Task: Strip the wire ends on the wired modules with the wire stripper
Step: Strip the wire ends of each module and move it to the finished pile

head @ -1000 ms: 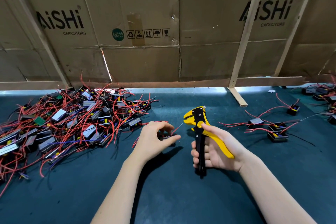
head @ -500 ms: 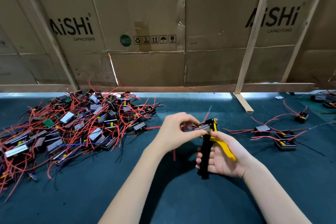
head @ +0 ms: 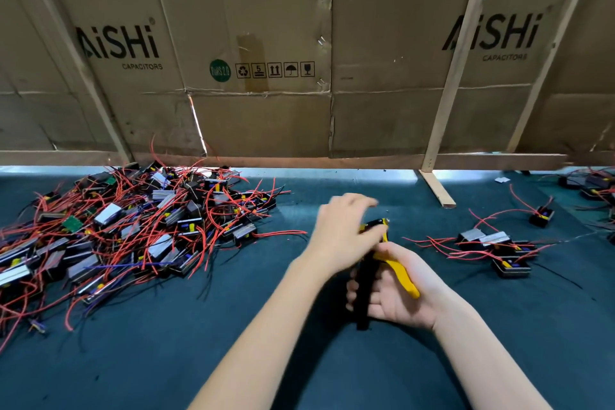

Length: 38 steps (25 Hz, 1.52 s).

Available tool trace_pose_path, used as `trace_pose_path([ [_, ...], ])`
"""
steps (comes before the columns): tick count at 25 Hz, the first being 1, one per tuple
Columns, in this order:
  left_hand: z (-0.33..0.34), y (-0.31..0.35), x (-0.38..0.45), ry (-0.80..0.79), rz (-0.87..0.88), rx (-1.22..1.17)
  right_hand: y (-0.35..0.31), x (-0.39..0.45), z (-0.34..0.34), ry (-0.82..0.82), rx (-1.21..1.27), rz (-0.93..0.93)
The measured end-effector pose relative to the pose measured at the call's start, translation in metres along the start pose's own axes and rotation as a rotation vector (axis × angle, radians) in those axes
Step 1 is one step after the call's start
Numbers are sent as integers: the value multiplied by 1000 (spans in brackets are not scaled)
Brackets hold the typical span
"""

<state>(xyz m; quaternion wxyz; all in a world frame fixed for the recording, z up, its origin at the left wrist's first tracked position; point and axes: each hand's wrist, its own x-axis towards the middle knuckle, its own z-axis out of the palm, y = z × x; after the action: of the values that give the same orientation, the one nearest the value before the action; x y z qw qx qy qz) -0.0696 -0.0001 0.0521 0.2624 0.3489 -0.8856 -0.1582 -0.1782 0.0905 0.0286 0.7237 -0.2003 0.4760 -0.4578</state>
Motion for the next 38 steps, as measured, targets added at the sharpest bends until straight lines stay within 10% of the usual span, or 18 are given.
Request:
trace_pose_path([
  [4,-50,-91,-36,286,-295,254,0,0,1,30,4,16],
  [8,-60,-128,-64,192,-539,358,1,-3,1,22,10,19],
  [13,-43,-106,-66,391,-492,-65,2,-2,-1,19,36,10],
  [25,-49,-99,-73,-75,-11,-128,3,0,-4,-20,21,-12],
  [29,-37,-89,-70,-12,23,-91,5,-1,-2,-48,-66,-54],
  [38,-21,-82,-68,21,153,-78,3,-4,-8,136,-568,-634],
])
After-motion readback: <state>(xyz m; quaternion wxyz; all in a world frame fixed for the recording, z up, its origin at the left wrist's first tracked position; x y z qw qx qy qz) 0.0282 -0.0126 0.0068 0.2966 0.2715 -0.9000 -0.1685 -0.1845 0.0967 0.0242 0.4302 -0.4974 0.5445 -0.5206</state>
